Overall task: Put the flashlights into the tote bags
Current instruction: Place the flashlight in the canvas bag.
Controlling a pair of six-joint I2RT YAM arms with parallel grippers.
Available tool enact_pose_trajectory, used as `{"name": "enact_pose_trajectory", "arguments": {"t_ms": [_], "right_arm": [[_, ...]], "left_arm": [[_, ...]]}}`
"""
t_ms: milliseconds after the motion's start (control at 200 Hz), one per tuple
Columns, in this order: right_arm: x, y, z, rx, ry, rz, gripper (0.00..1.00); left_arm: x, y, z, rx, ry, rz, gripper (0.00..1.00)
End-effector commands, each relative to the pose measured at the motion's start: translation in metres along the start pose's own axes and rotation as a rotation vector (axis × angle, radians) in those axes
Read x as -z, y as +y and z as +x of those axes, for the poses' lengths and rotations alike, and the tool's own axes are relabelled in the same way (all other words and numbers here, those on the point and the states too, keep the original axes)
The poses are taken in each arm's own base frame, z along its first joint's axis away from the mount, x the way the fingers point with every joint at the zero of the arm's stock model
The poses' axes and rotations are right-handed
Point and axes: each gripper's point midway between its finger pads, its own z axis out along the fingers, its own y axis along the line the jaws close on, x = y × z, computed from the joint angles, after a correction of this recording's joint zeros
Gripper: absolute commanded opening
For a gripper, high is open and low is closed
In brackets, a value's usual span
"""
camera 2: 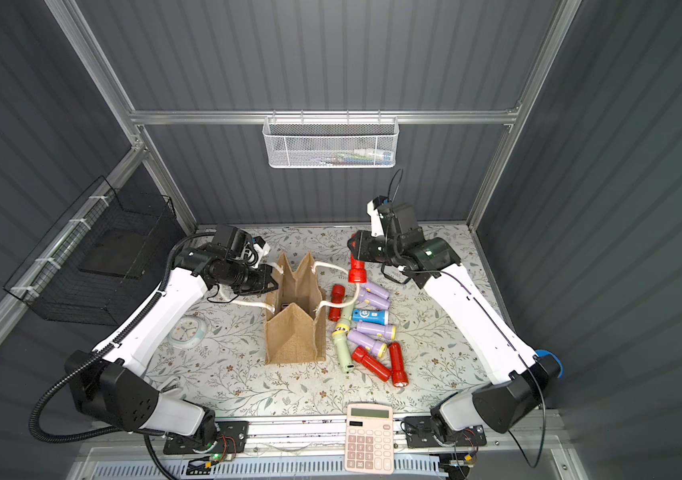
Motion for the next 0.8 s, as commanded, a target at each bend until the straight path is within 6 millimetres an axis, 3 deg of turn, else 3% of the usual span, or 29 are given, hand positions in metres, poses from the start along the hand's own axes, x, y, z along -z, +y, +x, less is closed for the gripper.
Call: {"name": "enact_pose_trajectory", "arguments": {"t_ms": [0,100,270,605,795], "right_arm": [[-0.022,0.042,-0.008,-0.016,-0.012,-0.145,0.07],[-0.039,0.075,-0.003,-0.013,0.003,-0.246,0.07],[-0.069,0.11,0.013,-0.002,0.067,-0.386,0.08],[-0.111,0.135,0.053,0.024,0.131,-0.466,0.07],[-0.132,0.131,0.082,0.081,0.145,-0.436,0.06]], "left_arm": [[-0.004,-0.01,0.009,0.014,0.018,0.07,0.0],[-0.009,-0.013,0.012,0.039,0.026,0.104,0.0],[-0.003,-0.011,0.01,0.055,-0.025,0.089,0.0],[-0.006,0.002,0.002,0.14,-0.07,0.025,0.0],[-0.008,0.01,0.003,0.163,-0.064,-0.015,0.0]]}}
